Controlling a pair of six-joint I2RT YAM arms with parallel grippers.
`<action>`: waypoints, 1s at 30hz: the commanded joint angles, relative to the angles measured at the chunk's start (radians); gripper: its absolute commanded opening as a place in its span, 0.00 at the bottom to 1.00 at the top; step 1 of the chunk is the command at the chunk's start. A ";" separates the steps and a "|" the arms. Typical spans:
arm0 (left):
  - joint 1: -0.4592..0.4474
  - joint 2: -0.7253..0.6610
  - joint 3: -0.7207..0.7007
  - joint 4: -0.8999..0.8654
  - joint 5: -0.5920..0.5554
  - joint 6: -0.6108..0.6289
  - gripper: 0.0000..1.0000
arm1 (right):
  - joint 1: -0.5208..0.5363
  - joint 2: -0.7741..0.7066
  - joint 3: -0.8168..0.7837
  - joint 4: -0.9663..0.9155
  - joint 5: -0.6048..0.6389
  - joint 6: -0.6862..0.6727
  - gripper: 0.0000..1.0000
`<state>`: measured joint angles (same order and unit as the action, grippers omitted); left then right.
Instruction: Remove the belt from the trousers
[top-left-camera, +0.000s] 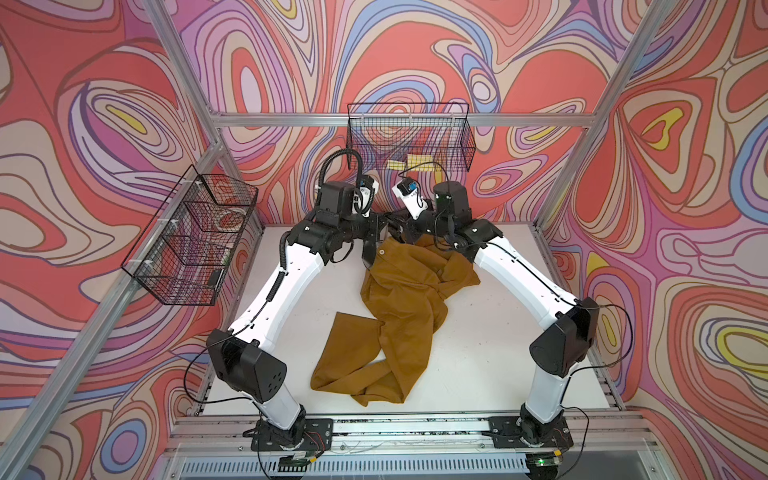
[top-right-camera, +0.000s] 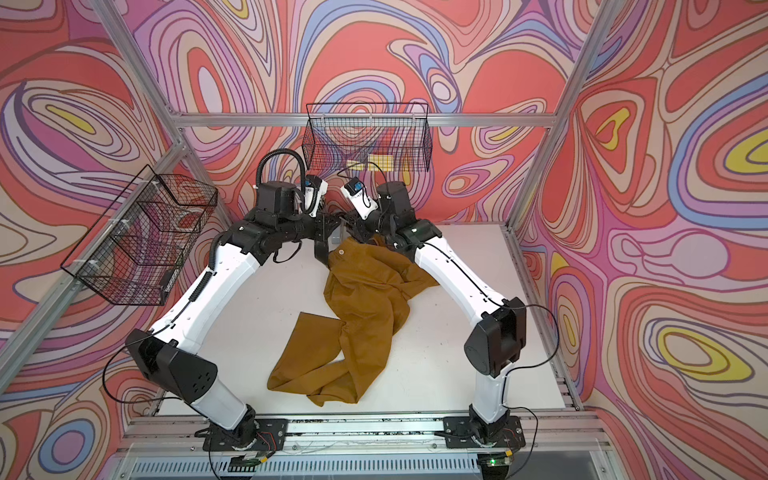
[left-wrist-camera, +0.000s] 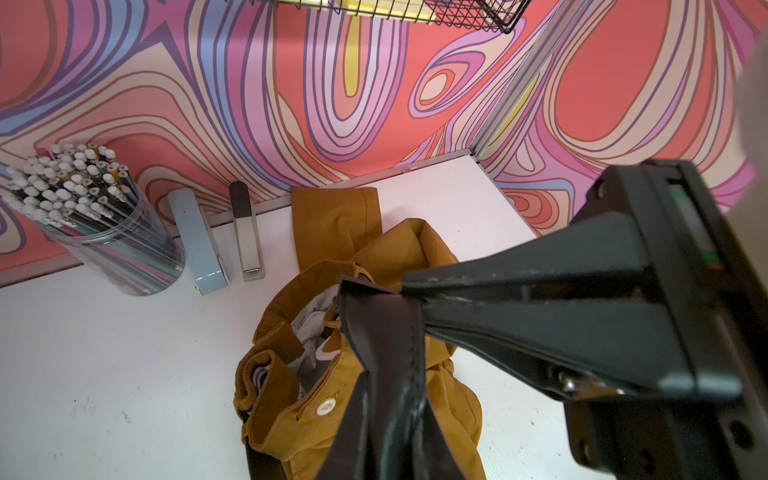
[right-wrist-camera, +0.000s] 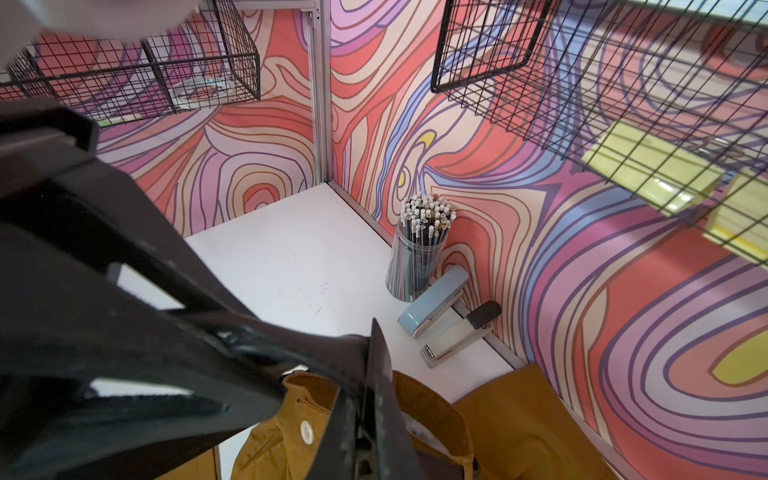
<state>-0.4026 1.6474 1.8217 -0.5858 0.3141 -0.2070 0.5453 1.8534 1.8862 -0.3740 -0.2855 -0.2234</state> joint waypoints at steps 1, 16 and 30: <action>0.001 -0.056 0.123 0.129 0.103 -0.045 0.00 | -0.001 0.026 -0.096 -0.053 0.038 0.031 0.08; 0.069 -0.179 0.087 0.294 0.198 -0.103 0.00 | -0.033 0.079 -0.232 -0.026 0.092 0.115 0.13; 0.124 -0.239 0.083 0.344 0.207 -0.087 0.00 | -0.058 0.106 -0.281 -0.068 0.145 0.124 0.11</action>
<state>-0.3145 1.6234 1.8080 -0.5873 0.4458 -0.2882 0.5514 1.8355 1.7039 -0.0776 -0.3321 -0.1246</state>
